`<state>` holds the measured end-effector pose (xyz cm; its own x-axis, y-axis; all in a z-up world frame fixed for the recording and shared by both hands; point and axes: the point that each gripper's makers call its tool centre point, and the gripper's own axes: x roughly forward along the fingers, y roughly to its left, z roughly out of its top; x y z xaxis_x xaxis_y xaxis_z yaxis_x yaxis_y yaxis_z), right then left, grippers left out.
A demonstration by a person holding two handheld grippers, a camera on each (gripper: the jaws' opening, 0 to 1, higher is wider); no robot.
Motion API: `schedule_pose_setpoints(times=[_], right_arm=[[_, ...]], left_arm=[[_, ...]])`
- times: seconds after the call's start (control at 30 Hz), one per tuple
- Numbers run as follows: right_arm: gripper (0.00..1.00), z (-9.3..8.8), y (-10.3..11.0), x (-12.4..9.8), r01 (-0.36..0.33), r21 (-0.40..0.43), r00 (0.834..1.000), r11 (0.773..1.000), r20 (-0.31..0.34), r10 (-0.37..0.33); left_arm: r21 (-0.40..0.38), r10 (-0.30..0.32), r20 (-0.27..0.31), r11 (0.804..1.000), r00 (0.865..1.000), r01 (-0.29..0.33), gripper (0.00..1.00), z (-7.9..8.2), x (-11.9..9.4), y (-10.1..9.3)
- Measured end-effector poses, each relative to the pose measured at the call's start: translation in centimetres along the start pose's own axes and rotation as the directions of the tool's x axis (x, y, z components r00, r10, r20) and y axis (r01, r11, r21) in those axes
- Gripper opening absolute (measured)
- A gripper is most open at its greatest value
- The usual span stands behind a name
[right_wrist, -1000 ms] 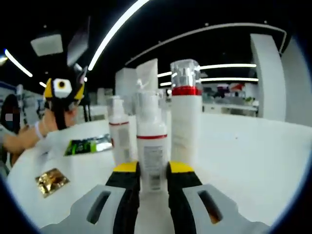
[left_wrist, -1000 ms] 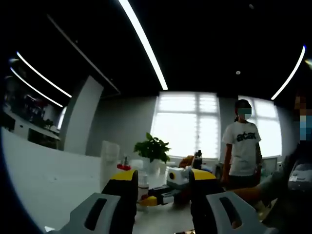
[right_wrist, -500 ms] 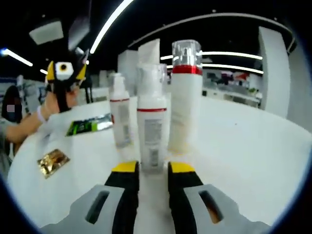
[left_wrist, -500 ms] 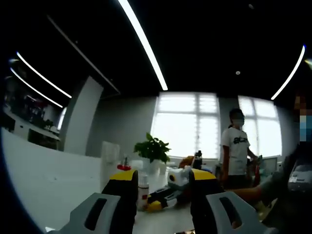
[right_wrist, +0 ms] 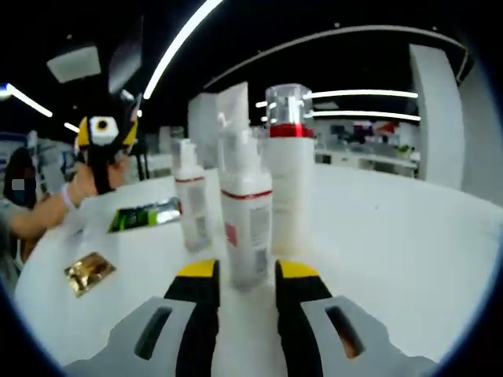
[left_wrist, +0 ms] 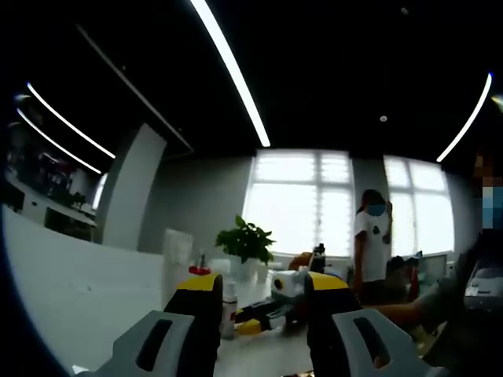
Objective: Arrange the skincare products in the storage area until every visible bottle or jar stands upright without overlapping.
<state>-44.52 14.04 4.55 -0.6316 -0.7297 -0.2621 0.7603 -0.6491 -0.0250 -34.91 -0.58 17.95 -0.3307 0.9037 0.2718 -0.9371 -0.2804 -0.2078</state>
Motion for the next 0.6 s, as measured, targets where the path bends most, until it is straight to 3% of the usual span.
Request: schedule_pose_setpoints(times=[0.1,0.3,0.6], right_arm=[[0.27,-0.8,-0.1,0.8,0.016,-0.041,0.998,0.999,-0.054,-0.018],[0.22,-1.0,0.1,1.3,-0.005,-0.056,0.998,0.998,-0.058,0.001],[0.21,-1.3,0.5,1.1,-0.03,-0.055,0.998,0.998,-0.059,0.026]], left_arm=[[0.0,0.001,-0.001,1.0,1.0,-0.001,0.43,0.0,0.0,0.0],[0.002,-0.001,0.002,1.0,1.0,0.001,0.43,0.1,0.0,0.0],[0.003,-0.001,0.013,1.0,1.0,0.001,0.43,0.3,-0.1,-0.2]])
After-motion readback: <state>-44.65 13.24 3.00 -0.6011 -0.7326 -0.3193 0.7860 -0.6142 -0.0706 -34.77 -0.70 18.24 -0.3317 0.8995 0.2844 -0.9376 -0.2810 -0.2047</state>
